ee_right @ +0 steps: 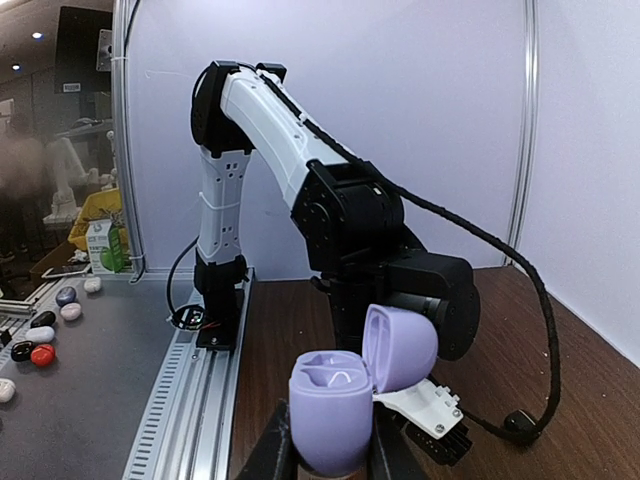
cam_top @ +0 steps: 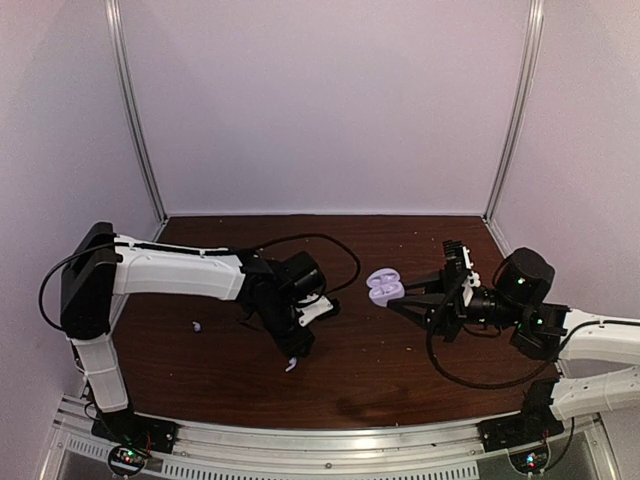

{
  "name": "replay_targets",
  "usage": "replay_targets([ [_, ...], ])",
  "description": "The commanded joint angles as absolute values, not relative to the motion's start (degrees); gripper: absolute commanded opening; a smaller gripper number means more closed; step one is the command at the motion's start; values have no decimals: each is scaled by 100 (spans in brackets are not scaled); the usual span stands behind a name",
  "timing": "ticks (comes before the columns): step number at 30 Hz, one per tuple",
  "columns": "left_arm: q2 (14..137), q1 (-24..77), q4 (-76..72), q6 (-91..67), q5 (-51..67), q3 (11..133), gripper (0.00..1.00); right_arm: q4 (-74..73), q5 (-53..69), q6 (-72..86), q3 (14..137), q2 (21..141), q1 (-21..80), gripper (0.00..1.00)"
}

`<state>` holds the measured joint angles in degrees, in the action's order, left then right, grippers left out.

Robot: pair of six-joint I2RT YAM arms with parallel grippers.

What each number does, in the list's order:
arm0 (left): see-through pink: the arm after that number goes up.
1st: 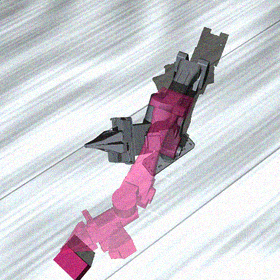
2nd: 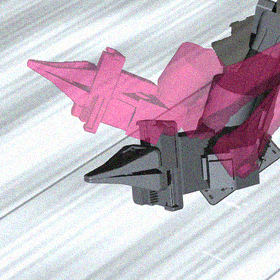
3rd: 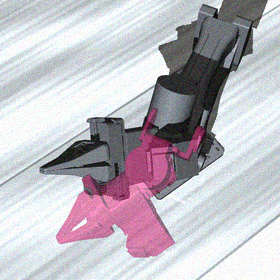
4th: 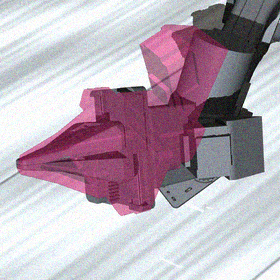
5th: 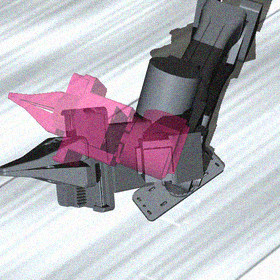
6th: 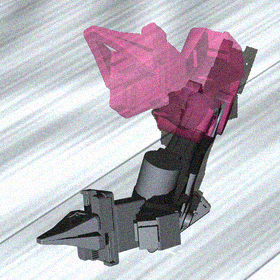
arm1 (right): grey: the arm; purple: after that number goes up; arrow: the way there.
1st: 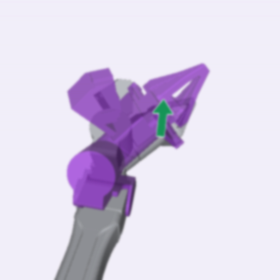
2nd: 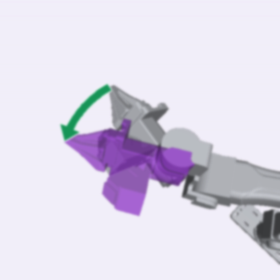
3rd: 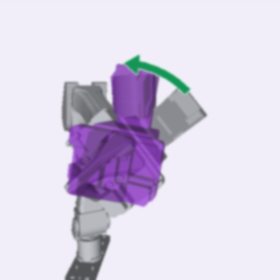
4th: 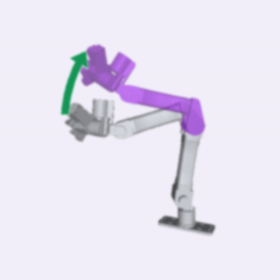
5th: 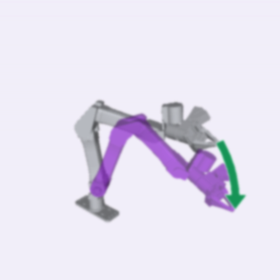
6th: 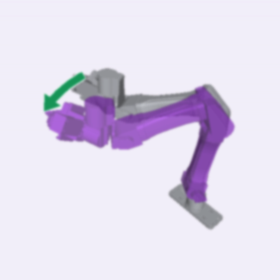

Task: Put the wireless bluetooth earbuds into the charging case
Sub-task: Move the right earbud to the center of the board, then pick up the right earbud from the center of the board.

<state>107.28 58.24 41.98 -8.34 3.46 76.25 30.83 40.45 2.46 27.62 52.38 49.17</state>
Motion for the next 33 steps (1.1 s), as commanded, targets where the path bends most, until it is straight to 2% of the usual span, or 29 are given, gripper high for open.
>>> replay_targets([
  [1, 10709, 5642, 4504, -1526, 851, 7718, 37, 3068, 3920, 106, 2794, 5071, 4926, 0],
  [24, 11617, 5524, 4907, -1814, 664, 7978, 29, 3049, 3818, 117, 2749, 5082, 4924, 0],
  [33, 11750, 5813, 5102, -1655, 510, 8074, 25, 2998, 3788, 106, 2757, 5114, 4921, 0],
])
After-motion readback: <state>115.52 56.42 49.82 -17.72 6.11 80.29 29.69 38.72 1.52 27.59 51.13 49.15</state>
